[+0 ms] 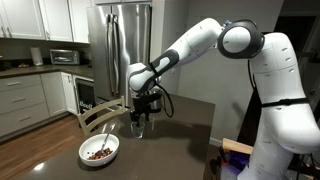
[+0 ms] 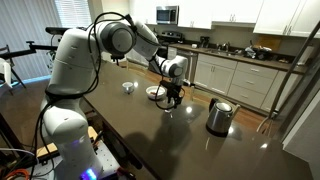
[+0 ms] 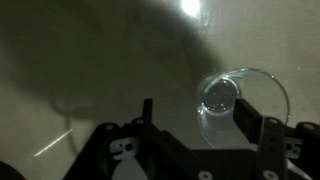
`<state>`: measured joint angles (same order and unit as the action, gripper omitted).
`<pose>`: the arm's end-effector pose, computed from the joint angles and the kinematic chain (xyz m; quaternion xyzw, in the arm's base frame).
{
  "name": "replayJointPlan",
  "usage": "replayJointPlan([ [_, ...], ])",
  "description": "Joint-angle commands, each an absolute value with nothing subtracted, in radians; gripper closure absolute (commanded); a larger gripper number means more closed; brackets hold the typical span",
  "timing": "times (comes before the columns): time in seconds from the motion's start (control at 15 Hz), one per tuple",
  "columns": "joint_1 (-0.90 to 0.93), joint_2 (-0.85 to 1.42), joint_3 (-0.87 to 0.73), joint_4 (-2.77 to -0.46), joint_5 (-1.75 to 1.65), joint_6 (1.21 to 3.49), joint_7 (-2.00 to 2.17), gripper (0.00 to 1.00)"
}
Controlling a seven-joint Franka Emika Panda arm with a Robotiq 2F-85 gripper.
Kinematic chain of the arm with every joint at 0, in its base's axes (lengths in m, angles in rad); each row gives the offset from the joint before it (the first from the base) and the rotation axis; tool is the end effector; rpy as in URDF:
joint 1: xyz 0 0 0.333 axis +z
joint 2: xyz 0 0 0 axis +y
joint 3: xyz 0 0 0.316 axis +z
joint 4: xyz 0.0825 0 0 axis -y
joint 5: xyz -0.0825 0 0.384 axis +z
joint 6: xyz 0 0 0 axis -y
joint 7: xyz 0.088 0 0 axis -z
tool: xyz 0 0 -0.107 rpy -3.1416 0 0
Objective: Pour the things in the glass into the bowl
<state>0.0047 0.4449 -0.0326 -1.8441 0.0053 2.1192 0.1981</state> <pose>0.6224 -0.0160 0.2720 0.9900 -0.1129 -0.0839 0.0122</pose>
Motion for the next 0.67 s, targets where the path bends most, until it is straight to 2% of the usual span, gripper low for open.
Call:
replayJointPlan([
  [0.0, 0.017, 0.423, -0.039, -1.823, -0.015, 2.075, 0.198, 0.0],
  [0.6, 0.049, 0.358, -0.02, -1.809, -0.046, 2.064, 0.172, 0.0],
])
